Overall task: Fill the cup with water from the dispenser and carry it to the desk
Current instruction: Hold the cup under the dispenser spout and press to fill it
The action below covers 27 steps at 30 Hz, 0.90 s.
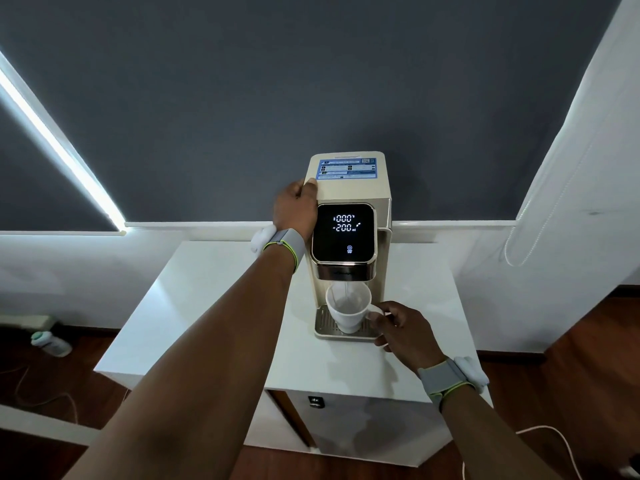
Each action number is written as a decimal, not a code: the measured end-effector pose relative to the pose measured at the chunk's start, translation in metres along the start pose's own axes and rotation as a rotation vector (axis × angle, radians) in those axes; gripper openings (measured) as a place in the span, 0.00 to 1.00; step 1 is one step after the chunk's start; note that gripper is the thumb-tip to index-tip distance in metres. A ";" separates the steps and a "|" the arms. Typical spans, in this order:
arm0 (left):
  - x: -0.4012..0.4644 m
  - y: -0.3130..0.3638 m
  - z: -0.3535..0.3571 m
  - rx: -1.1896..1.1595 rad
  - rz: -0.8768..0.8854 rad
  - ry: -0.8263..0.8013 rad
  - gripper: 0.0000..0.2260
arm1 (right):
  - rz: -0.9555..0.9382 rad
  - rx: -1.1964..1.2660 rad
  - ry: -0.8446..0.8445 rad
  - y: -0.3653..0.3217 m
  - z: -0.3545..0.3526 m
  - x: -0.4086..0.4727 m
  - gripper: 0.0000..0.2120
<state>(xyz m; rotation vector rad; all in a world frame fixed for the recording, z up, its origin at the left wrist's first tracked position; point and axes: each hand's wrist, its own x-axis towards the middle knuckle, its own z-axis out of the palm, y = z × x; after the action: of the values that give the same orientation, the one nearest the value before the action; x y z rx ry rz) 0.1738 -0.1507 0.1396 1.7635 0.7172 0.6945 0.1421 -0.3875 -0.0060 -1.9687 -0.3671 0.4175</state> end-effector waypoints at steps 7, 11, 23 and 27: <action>0.000 0.000 -0.001 -0.016 0.009 -0.015 0.14 | -0.022 -0.043 0.004 0.000 0.000 0.002 0.07; 0.000 -0.001 -0.001 -0.008 0.023 -0.018 0.14 | -0.013 -0.036 0.013 0.002 0.001 0.001 0.06; 0.002 -0.002 0.000 0.018 0.027 -0.001 0.14 | -0.004 -0.012 0.016 0.000 0.002 0.000 0.05; 0.003 -0.003 0.000 0.021 0.032 -0.006 0.11 | 0.012 0.003 0.016 0.000 0.002 0.000 0.05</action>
<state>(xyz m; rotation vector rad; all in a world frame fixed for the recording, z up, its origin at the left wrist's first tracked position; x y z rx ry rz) 0.1758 -0.1478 0.1370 1.7983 0.6962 0.7055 0.1414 -0.3857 -0.0068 -1.9708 -0.3447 0.4094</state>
